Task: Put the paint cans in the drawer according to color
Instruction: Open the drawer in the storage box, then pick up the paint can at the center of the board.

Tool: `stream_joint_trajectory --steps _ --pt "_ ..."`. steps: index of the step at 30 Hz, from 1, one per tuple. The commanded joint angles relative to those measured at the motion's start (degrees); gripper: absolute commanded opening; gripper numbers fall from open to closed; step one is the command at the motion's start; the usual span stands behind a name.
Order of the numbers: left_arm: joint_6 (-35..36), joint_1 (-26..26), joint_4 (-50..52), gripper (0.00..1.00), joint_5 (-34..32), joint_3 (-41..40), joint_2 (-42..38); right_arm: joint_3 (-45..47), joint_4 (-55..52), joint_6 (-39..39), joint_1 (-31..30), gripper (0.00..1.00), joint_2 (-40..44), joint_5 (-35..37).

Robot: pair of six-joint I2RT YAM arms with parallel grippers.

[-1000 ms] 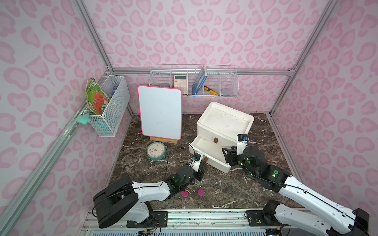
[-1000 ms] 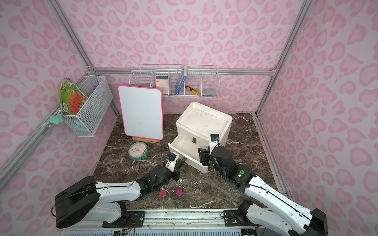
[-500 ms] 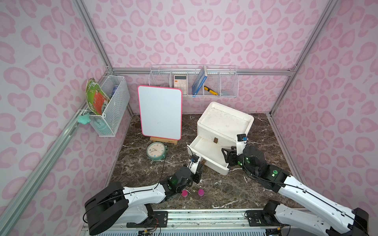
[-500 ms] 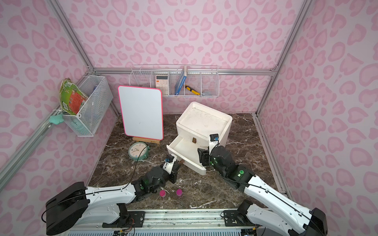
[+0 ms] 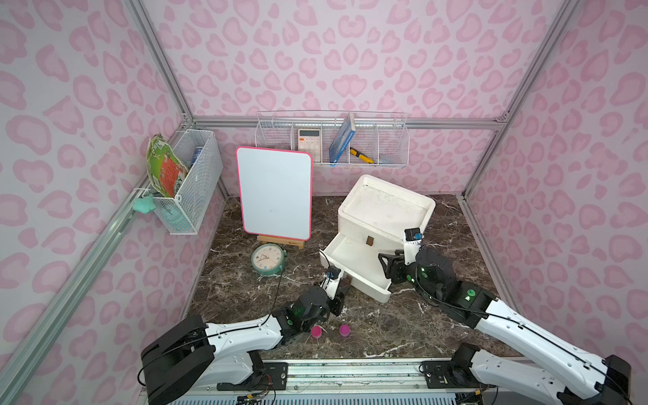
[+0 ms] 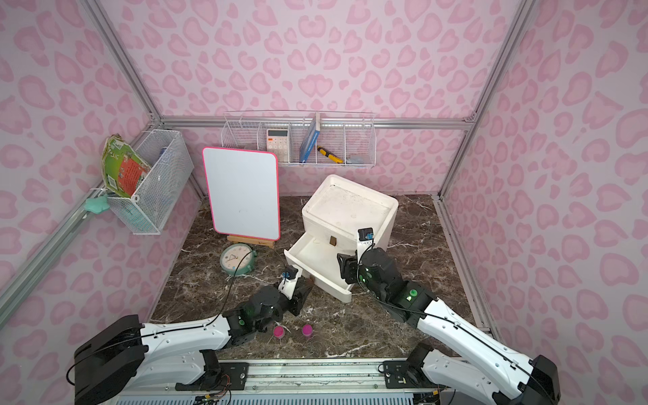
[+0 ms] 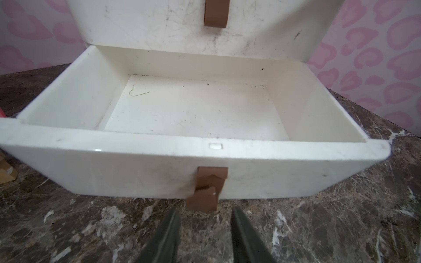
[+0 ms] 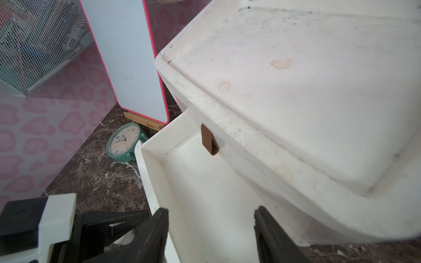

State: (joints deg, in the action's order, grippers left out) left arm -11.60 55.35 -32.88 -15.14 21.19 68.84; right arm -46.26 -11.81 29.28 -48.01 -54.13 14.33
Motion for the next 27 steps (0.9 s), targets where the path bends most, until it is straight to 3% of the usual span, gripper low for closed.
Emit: stream_joint_trajectory --steps 1,4,7,14,19,22,27 --pt "0.5 -0.1 0.1 0.99 -2.0 -0.1 -2.6 -1.4 -0.6 -1.6 -0.2 0.63 -0.1 -0.9" --pt "0.9 -0.3 3.7 0.99 -5.8 -0.8 -8.3 -3.3 -1.9 -2.4 -0.5 0.62 -1.0 -1.5" --pt "-1.3 -3.0 13.7 0.99 -9.6 0.6 -15.5 -6.4 -3.3 -4.9 -2.6 0.62 -3.6 -1.6" --pt "-9.0 -20.2 34.3 0.99 -5.5 5.4 -25.9 -17.0 -7.5 -15.7 -14.6 0.64 -16.3 -0.6" --pt "-17.0 -35.0 43.7 0.98 -4.0 6.6 -30.6 -21.0 -8.4 -20.0 -19.9 0.66 -25.8 -8.2" --pt "-22.2 -41.5 48.1 0.98 -4.7 7.7 -32.4 -23.1 -8.7 -20.8 -20.9 0.67 -31.7 -12.9" --pt "-29.8 -47.5 57.9 0.97 -8.1 9.6 -32.7 -29.8 -12.3 -21.0 -22.5 0.67 -42.9 -12.9"
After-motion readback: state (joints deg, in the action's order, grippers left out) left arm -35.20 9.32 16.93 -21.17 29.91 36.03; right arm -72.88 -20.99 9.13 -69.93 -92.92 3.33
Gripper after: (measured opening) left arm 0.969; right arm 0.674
